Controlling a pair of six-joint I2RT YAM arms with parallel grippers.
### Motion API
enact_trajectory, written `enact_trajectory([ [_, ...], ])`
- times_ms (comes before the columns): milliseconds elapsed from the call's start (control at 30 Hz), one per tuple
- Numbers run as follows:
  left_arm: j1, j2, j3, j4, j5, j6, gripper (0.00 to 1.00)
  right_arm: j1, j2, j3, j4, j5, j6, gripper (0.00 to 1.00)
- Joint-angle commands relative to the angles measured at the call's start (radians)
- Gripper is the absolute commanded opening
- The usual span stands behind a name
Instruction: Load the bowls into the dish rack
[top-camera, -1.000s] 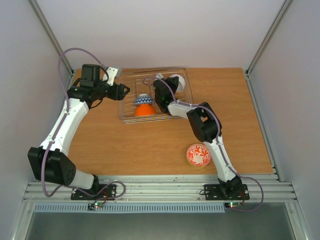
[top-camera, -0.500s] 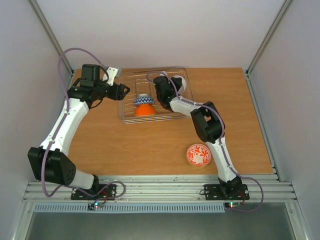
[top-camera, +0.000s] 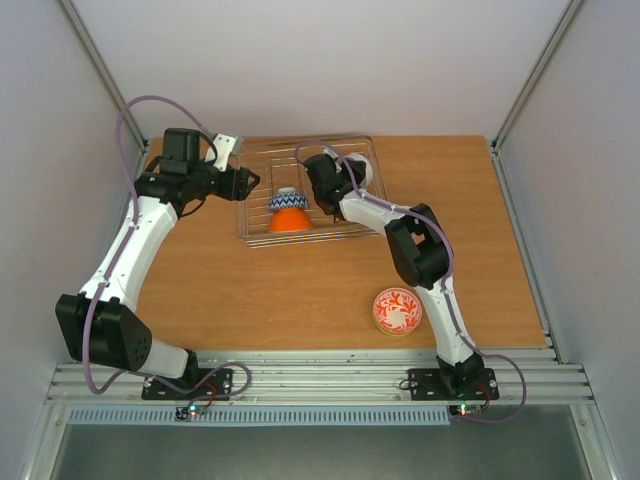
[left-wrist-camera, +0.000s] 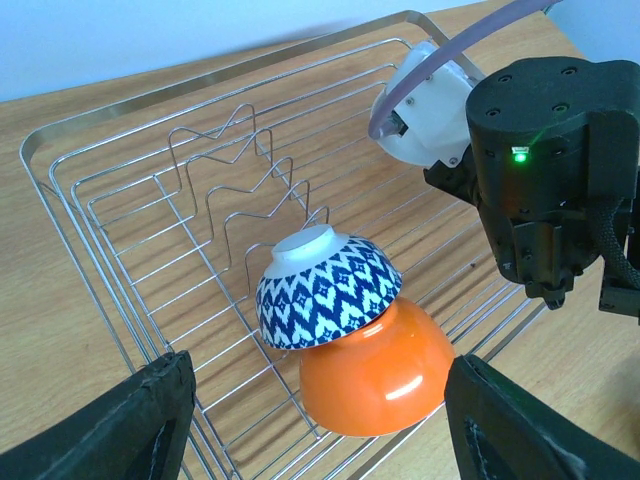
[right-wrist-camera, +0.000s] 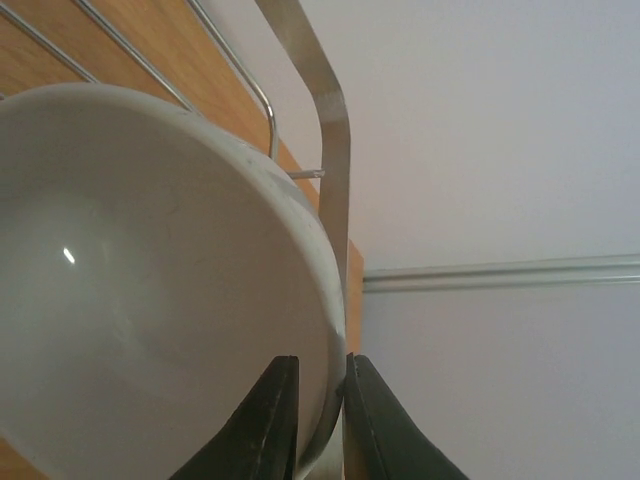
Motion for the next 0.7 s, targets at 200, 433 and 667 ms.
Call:
enact_trajectory([
  [200,0.000,-0.025,-0.003,0.017,0.005,0.005,0.70,0.052,0.026,-0.018,-0.173,-0.147,0.052,0.19],
  [433,0.000,-0.038,-0.007,0.020,-0.003,0.010,0.70,0.076,0.010,-0.015,-0.232,-0.211,0.081,0.22],
  [667,0.000,-0.044,-0.008,0.021,-0.003,0.011,0.70,0.093,-0.011,-0.011,-0.270,-0.262,0.097,0.24],
])
